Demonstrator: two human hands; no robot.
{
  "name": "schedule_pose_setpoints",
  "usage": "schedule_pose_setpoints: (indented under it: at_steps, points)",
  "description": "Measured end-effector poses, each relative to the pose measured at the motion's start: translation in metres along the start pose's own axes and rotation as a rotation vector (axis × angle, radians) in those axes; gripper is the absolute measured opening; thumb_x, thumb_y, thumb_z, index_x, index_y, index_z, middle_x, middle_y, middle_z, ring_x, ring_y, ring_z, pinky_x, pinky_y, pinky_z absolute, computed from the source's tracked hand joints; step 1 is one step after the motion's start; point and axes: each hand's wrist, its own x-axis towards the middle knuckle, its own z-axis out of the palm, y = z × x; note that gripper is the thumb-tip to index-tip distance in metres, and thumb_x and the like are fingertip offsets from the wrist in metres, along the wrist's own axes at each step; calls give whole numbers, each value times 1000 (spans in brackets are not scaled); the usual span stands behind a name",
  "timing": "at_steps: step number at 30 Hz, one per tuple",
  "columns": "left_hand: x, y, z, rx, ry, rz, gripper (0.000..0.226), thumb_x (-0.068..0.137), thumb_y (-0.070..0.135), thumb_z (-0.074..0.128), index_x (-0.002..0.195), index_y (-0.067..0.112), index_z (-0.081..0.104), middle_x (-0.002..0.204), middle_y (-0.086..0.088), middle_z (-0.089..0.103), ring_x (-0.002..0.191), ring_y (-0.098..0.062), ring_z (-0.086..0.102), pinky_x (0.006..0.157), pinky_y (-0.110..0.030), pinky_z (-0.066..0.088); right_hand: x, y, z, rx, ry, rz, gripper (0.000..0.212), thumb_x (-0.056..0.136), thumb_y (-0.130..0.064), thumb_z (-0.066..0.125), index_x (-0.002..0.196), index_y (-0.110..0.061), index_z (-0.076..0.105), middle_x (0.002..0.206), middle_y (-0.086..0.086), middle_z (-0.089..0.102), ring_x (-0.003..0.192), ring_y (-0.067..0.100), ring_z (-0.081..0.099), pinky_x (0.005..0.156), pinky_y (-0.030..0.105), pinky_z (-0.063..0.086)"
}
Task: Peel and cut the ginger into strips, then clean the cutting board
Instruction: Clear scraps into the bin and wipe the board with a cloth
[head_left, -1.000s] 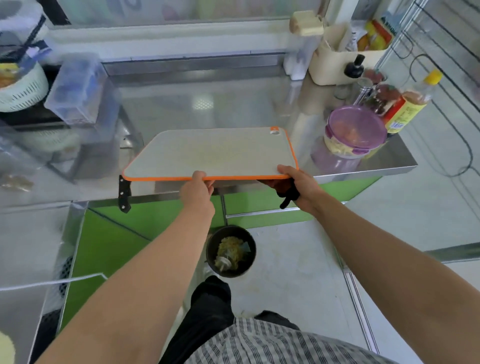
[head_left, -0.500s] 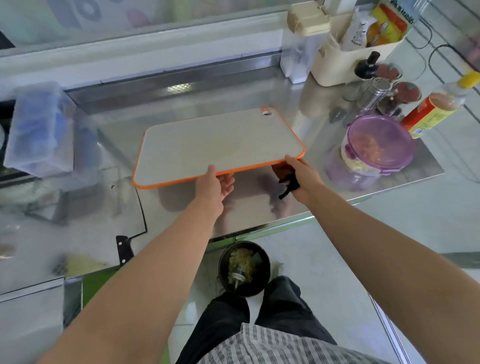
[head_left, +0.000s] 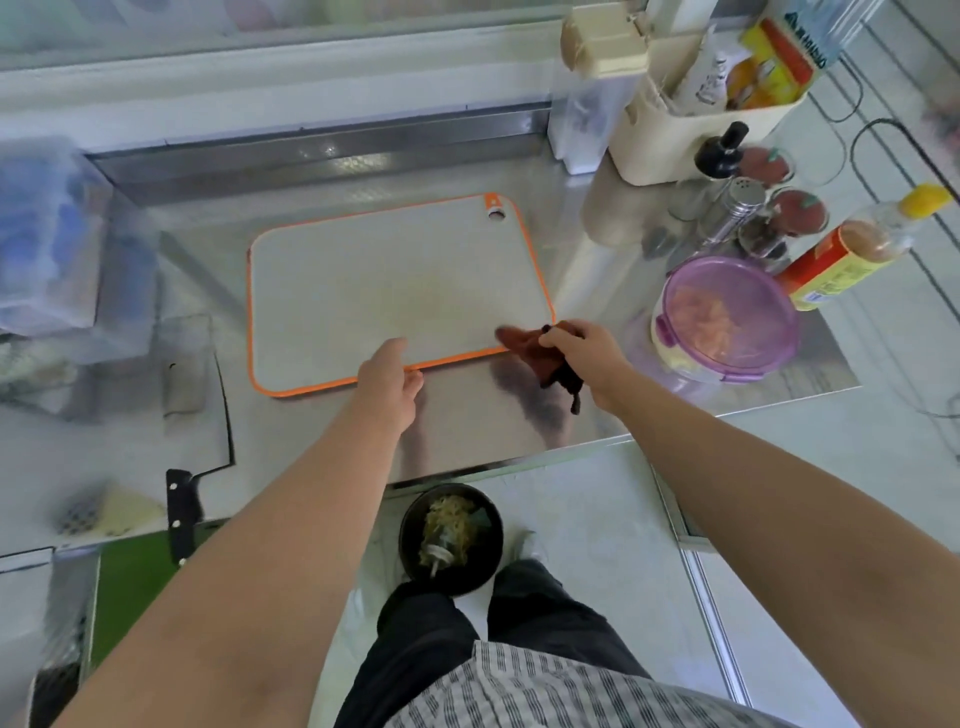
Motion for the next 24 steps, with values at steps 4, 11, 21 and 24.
schedule_pose_setpoints:
  at_steps: [4, 11, 21, 24]
  points:
    - [-4, -7, -12, 395, 9, 157, 13, 95, 22, 54, 106, 15, 53, 90, -7, 50, 86, -20, 50, 81, -31, 47, 2, 9, -14, 34, 67, -98, 9, 87, -9, 56, 79, -13, 57, 70, 4, 56, 62, 21, 53, 44, 20, 42]
    - [-5, -48, -78, 1407, 264, 506, 34, 97, 23, 38, 120, 15, 61, 125, -15, 57, 117, -37, 49, 96, -42, 41, 8, 57, 5, -626, 206, -85, 40, 92, -18, 51, 131, -23, 51, 133, 13, 46, 121, 35, 41, 102, 37, 33]
    - [-14, -63, -147, 1512, 147, 706, 24, 89, 6, 38, 92, 8, 62, 98, -9, 49, 94, -31, 52, 78, -45, 49, -26, 66, 134, -827, -214, -481, 44, 99, -11, 43, 141, -21, 46, 148, 14, 29, 119, 35, 37, 102, 35, 32]
    - [-14, -64, -163, 1510, 139, 740, 20, 87, 4, 41, 94, 9, 59, 104, -11, 50, 98, -33, 51, 79, -46, 49, -31, 65, 151, -835, -341, -565, 44, 93, -5, 47, 133, -22, 56, 140, 17, 38, 113, 36, 39, 101, 38, 33]
